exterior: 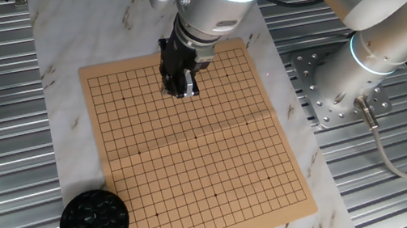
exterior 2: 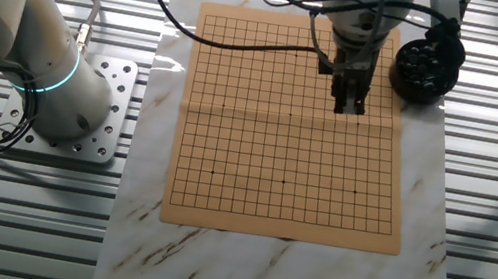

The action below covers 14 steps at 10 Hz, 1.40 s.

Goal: Play the first move as black on the 3-4 point in the upper right corner of the Go board

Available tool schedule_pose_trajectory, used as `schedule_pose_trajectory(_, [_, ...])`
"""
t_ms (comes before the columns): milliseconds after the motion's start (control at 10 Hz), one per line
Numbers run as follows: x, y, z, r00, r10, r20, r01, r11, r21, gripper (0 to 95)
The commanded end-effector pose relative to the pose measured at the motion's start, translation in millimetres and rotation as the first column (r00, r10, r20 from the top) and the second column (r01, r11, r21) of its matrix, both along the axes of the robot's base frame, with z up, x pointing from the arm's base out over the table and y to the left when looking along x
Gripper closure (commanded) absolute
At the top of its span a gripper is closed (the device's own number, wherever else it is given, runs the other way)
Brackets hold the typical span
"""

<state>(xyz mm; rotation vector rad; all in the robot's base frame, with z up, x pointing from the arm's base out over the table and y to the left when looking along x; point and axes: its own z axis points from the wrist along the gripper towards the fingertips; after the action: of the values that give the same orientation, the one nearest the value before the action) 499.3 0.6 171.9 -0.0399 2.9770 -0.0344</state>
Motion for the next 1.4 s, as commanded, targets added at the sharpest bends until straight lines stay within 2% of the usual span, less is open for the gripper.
schedule_pose_trajectory(100, [-0.3, 0.5, 0.8, 1.0, -0.003, -0.003, 0.003, 1.0, 0.0, 95.0])
schedule_pose_trajectory(1400, [-1.3, 1.6, 3.1, 1.0, -0.004, -0.008, 0.004, 1.0, 0.006, 95.0])
